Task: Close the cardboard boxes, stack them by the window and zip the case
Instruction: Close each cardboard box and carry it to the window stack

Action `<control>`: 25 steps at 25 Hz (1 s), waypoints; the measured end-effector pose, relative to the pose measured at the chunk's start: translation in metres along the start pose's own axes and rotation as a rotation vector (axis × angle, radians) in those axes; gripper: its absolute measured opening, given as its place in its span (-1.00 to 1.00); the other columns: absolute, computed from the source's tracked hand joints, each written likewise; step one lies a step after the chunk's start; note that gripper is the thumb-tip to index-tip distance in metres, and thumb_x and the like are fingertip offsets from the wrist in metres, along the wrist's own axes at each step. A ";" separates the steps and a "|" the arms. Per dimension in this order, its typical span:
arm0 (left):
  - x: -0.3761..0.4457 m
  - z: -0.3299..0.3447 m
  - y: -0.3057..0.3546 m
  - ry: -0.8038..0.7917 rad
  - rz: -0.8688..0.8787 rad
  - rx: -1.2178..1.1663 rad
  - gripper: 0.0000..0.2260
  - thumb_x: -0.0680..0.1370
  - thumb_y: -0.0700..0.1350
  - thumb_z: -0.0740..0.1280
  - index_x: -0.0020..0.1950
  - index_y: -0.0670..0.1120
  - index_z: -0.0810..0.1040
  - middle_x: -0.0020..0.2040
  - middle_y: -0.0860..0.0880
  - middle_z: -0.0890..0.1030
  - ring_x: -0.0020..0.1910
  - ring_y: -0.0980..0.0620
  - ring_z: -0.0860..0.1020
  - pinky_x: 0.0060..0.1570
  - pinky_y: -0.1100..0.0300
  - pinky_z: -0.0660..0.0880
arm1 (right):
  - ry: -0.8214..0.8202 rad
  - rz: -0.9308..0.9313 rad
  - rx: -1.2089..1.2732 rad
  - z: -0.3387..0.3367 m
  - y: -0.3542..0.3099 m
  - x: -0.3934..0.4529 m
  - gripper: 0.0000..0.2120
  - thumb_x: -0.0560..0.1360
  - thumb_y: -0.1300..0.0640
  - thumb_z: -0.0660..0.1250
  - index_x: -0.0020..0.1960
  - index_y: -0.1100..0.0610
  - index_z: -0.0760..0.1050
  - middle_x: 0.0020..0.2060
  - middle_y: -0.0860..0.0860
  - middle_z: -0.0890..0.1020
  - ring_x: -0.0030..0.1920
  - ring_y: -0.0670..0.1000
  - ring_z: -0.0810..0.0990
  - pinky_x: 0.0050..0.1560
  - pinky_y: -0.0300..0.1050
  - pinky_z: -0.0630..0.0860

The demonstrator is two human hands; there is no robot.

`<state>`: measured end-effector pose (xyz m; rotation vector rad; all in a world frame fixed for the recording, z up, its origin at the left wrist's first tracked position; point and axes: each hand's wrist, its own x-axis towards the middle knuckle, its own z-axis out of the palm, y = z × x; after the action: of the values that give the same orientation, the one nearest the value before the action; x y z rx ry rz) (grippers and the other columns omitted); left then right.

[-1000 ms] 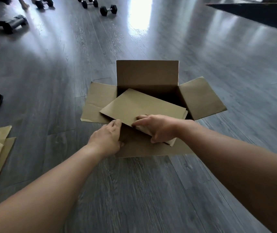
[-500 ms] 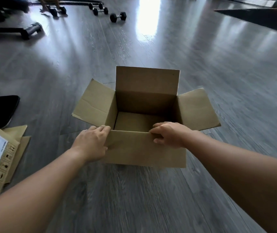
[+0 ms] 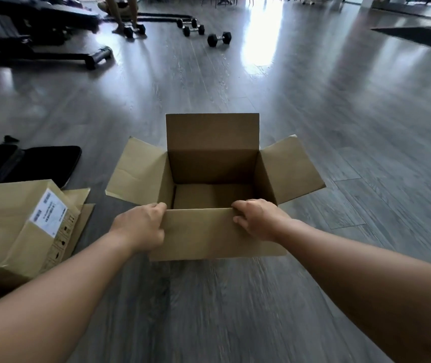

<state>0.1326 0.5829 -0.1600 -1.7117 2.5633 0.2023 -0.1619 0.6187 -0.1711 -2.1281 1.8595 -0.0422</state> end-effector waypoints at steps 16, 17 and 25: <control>-0.012 -0.001 -0.021 -0.061 -0.382 -0.027 -0.33 0.56 -0.06 0.14 0.60 0.17 -0.09 0.39 -0.22 0.36 0.22 -0.23 0.51 0.04 -0.08 0.51 | 0.142 0.445 -0.056 -0.018 0.062 -0.030 -0.87 0.45 0.19 0.16 -0.12 0.11 0.49 -0.13 0.11 0.63 -0.25 0.08 0.54 -0.31 -0.04 0.42; -0.012 -0.001 -0.022 -0.050 -0.347 -0.062 -0.31 0.56 -0.09 0.14 0.59 0.24 -0.13 0.41 -0.21 0.34 0.19 -0.22 0.52 0.02 -0.09 0.52 | 0.176 0.394 -0.043 -0.013 0.067 -0.029 -0.77 0.48 0.23 0.16 0.07 0.11 0.51 0.03 0.12 0.65 -0.13 0.14 0.60 -0.23 0.01 0.47; 0.006 0.002 -0.020 -0.157 -0.171 -0.066 -0.35 0.62 -0.14 0.08 0.46 0.53 -0.06 0.61 -0.09 -0.06 0.24 -0.26 0.49 -0.04 -0.07 0.58 | 0.047 0.195 0.167 0.004 0.094 -0.010 -0.38 0.62 0.27 0.21 0.47 -0.36 0.32 0.60 -0.09 0.14 0.51 0.17 0.31 0.34 0.06 0.40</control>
<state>0.1488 0.5699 -0.1646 -1.8458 2.3109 0.4003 -0.2528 0.6188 -0.1964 -1.8435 2.0052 -0.1976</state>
